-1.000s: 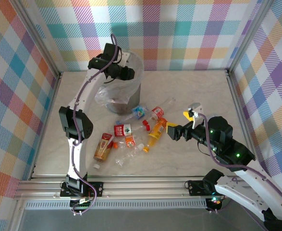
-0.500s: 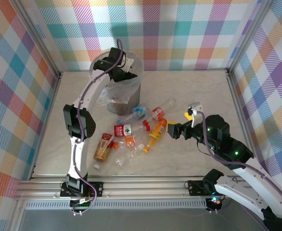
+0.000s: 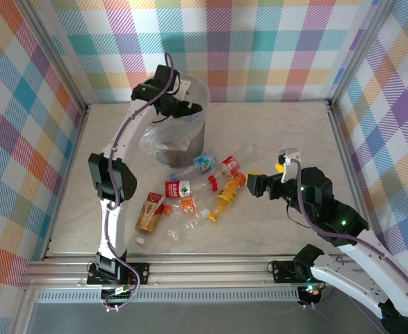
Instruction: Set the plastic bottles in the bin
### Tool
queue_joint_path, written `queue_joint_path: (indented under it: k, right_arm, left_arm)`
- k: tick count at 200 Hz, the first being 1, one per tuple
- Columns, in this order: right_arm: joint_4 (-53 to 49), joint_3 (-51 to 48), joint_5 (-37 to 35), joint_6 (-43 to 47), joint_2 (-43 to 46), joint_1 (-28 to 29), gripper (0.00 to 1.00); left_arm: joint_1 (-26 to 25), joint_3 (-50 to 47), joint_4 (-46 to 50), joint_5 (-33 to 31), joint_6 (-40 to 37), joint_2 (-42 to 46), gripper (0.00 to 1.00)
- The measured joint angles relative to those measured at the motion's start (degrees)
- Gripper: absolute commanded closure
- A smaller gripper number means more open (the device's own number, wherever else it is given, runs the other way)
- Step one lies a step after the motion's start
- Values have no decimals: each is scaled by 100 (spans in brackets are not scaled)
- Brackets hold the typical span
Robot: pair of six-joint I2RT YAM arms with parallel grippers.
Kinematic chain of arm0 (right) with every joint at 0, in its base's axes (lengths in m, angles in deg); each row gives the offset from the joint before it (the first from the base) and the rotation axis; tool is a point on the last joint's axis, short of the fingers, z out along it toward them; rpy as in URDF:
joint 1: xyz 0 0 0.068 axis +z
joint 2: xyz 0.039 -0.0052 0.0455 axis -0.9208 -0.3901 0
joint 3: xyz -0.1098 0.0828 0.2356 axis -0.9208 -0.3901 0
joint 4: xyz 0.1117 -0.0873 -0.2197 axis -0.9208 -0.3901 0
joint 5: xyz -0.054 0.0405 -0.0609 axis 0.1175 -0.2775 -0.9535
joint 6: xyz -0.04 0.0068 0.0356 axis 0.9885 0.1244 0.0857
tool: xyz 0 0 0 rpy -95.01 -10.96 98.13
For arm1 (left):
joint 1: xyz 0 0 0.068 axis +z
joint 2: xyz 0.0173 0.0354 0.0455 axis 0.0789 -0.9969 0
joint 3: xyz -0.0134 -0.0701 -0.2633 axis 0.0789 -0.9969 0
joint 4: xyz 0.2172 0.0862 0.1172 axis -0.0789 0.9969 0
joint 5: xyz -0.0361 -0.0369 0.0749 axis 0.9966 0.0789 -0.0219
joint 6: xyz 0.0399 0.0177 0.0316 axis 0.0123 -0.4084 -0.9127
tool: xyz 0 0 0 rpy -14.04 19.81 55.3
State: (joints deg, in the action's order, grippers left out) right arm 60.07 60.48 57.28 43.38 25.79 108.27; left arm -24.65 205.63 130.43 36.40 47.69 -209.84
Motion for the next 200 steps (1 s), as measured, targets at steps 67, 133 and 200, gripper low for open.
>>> queue_joint_path:
  k: [67, 133, 200]
  right_arm:
    - [-424, 42, -992, -492, -302, -2, 0]
    - [-1071, 83, -1272, -1462, -1005, -470, 2]
    - [-1357, -140, -669, -2203, -1528, -1635, 10]
  left_arm:
    - [-2, -621, -125, -258, 258, 1526, 0]
    - [-52, -2739, -807, 944, 492, 3191, 0]
    - [-1123, -4878, -1648, 1923, 852, 4374, 0]
